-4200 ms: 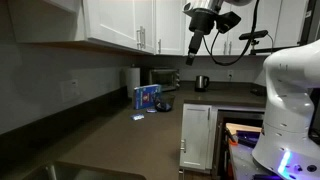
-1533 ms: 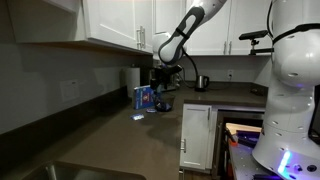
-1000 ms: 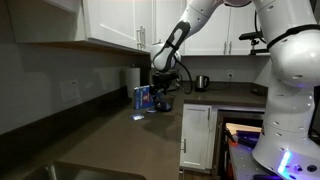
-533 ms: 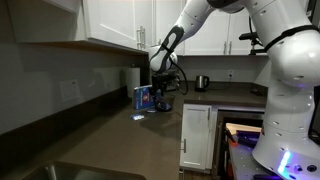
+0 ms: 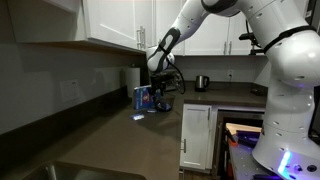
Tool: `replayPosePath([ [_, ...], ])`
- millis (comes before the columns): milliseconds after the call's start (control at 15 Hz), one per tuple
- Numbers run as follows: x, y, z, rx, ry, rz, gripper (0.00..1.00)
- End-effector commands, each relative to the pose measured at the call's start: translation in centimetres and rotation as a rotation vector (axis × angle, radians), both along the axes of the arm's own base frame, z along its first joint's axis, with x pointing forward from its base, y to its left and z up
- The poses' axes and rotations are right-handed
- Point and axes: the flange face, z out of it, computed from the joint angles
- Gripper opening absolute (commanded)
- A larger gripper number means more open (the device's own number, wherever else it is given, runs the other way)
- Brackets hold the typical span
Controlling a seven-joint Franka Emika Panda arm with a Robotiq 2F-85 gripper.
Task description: Move the waste basket to the left side of the countertop
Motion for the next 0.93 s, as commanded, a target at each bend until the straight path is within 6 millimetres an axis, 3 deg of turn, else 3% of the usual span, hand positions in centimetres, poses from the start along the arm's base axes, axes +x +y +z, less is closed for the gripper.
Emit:
replayPosePath([
  [0, 0.61, -0.55, 0.08, 0.026, 0.024, 0.008, 0.44],
  [267, 0.77, -0.61, -0.02, 0.036, 0.036, -0.001, 0.41],
  [467, 0.79, -0.54, -0.15, 0.062, 0.024, -0.021, 0.57],
  [733, 0.81, -0.47, -0.2, 0.084, 0.012, -0.037, 0.42],
  [800, 0.81, -0.45, -0.21, 0.086, 0.012, -0.045, 0.48],
  [867, 0.89, -0.62, -0.12, 0.054, 0.007, -0.039, 0.69],
])
